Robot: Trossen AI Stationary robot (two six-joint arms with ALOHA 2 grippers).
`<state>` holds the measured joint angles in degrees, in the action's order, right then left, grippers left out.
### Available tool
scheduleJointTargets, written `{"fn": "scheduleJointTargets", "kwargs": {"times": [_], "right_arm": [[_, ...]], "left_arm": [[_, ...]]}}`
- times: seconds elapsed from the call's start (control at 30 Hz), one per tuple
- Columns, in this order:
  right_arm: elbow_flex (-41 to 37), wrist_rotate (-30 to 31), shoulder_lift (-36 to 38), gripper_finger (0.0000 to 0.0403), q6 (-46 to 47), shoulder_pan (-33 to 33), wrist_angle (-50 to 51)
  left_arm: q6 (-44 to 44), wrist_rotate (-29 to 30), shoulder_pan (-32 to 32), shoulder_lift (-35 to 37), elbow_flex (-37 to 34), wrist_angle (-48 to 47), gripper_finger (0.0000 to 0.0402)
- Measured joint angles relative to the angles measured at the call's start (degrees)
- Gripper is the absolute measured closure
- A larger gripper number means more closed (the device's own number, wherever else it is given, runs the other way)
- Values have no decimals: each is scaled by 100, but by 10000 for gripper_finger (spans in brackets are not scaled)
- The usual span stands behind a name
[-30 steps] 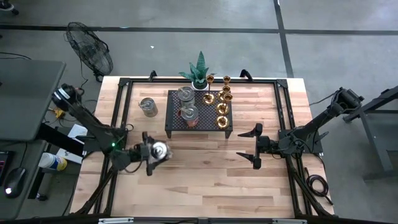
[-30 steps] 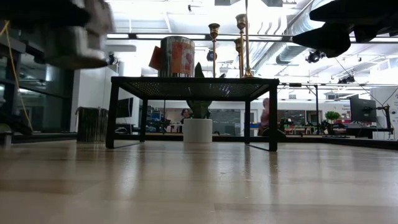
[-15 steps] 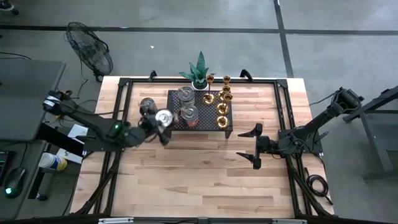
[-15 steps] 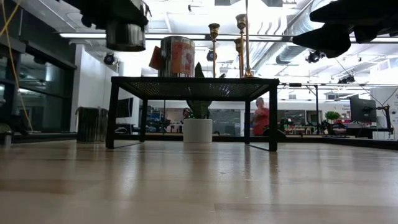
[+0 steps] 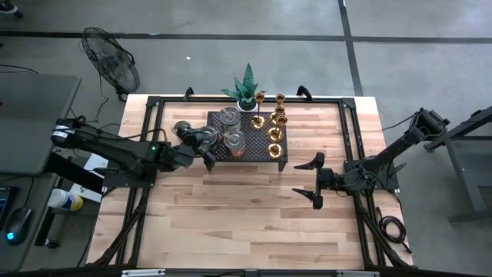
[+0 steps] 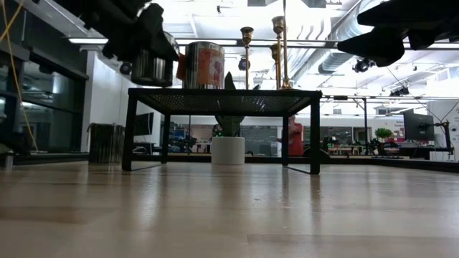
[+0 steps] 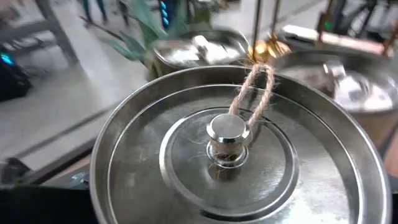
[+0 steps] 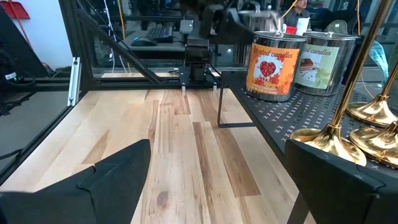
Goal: Pick & Place candle stick holders
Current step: Put the silver scented candle on the shelf
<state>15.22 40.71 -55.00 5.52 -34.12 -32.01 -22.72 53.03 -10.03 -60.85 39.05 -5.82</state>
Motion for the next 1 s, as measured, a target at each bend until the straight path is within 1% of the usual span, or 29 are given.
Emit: {"fn": "scheduleJointTargets", "kwargs": {"times": [0.13, 0.27, 0.4, 0.67, 0.8, 1.0], "right_arm": [[0, 2, 0, 41, -2, 1, 0], [2, 1, 0, 41, -2, -1, 0], [2, 1, 0, 41, -1, -1, 0], [1, 2, 0, 41, -1, 1, 0], [1, 0, 0, 41, -2, 0, 0], [0, 0, 0, 41, -1, -1, 1]], "left_arm": [[-9, -485, 152, -191, 0, 7, 59], [197, -556, 156, -300, 0, 250, 59], [285, -761, 156, -340, 0, 595, 59], [273, -805, 153, -612, 2, 894, 59], [142, -989, 151, -797, 2, 997, 59], [154, -980, 151, -1023, 4, 1405, 59]]}}
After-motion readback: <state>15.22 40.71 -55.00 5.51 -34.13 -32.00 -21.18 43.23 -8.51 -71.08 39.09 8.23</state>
